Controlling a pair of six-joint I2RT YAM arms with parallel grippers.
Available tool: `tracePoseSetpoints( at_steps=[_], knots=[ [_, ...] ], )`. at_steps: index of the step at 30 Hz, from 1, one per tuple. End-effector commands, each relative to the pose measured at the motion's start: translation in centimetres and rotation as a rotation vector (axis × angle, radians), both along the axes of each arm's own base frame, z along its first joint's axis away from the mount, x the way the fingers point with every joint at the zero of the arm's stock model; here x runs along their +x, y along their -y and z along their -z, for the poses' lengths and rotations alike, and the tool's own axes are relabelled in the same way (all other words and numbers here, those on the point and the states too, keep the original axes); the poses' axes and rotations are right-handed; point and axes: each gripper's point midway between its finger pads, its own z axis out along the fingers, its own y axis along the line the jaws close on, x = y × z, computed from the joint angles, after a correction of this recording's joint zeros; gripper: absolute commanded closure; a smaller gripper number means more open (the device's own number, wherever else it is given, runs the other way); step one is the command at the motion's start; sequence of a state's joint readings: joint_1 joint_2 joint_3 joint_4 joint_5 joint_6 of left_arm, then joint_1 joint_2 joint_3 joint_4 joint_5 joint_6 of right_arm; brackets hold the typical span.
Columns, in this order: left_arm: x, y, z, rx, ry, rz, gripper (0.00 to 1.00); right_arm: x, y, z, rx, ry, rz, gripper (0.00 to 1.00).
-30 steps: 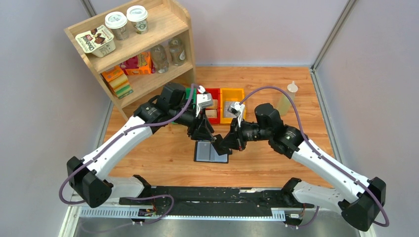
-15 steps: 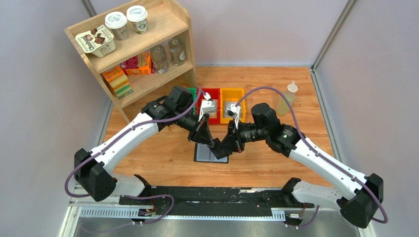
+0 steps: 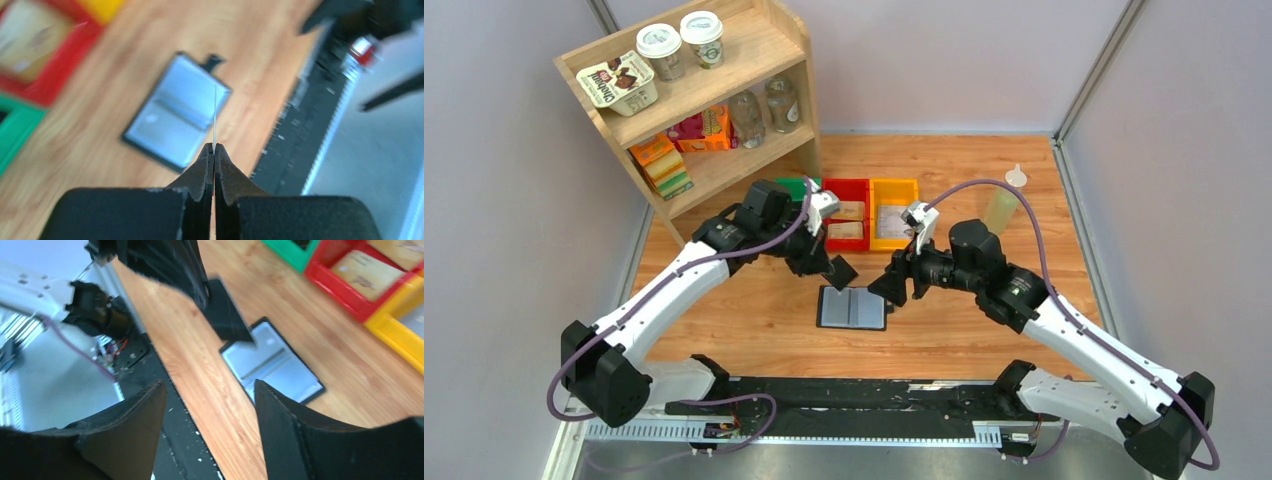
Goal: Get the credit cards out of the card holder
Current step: Place the credit card in the storage box.
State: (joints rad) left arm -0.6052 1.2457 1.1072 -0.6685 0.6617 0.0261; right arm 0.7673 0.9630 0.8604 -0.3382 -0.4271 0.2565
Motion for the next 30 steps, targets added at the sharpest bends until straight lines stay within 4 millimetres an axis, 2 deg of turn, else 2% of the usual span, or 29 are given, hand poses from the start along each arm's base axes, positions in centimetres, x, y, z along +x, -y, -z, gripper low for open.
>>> tracePoseSetpoints(
  at_steps=[1, 6, 8, 10, 12, 13, 14, 15, 16, 19, 24, 27, 30],
  knots=[
    [8.3, -6.1, 0.4, 0.092, 0.081, -0.556, 1.0, 3.0, 2.2, -0.1, 0.013, 0.041, 0.258, 0.3],
    [12.1, -10.1, 0.9, 0.108, 0.14, -0.854, 1.0, 3.3, 3.6, 1.0, 0.053, 0.014, 0.365, 0.19],
    [13.3, -11.1, 1.1, 0.095, 0.142, -0.933, 1.0, 3.3, 3.9, 1.3, 0.065, -0.001, 0.386, 0.14],
    [14.7, -11.8, 1.1, 0.082, 0.154, -0.997, 1.0, 3.2, 4.1, 1.5, 0.075, -0.012, 0.401, 0.0],
    [16.2, -12.0, 1.1, 0.069, 0.161, -1.026, 1.0, 3.0, 4.3, 1.8, 0.079, -0.019, 0.409, 0.0],
    [16.8, -11.9, 2.0, 0.087, 0.147, -1.029, 1.0, 3.0, 4.4, 1.8, 0.081, -0.023, 0.415, 0.0],
    [17.5, -11.8, 1.5, 0.081, 0.151, -1.036, 1.0, 3.0, 4.5, 2.0, 0.082, -0.026, 0.421, 0.0],
    [18.0, -11.7, 2.9, 0.111, 0.123, -1.036, 1.0, 3.0, 4.6, 2.0, 0.082, -0.027, 0.426, 0.0],
    [18.8, -11.7, 2.6, 0.11, 0.123, -1.043, 1.0, 3.0, 4.8, 2.2, 0.079, -0.03, 0.435, 0.0],
    [20.3, -11.2, 4.6, 0.132, 0.077, -1.049, 1.0, 3.1, 5.4, 2.1, 0.093, -0.036, 0.474, 0.0],
    [21.8, -10.0, 6.1, 0.076, 0.016, -1.06, 0.98, 3.6, 8.3, 1.2, 0.25, -0.029, 0.655, 0.0],
    [22.5, -9.3, 7.2, 0.041, -0.033, -1.054, 0.97, 3.3, 10.2, 0.6, 0.372, 0.014, 0.72, 0.0],
    [23.0, -8.4, 7.7, -0.006, -0.074, -1.052, 0.97, 2.8, 11.1, 0.4, 0.427, 0.053, 0.727, 0.0]
  ],
)
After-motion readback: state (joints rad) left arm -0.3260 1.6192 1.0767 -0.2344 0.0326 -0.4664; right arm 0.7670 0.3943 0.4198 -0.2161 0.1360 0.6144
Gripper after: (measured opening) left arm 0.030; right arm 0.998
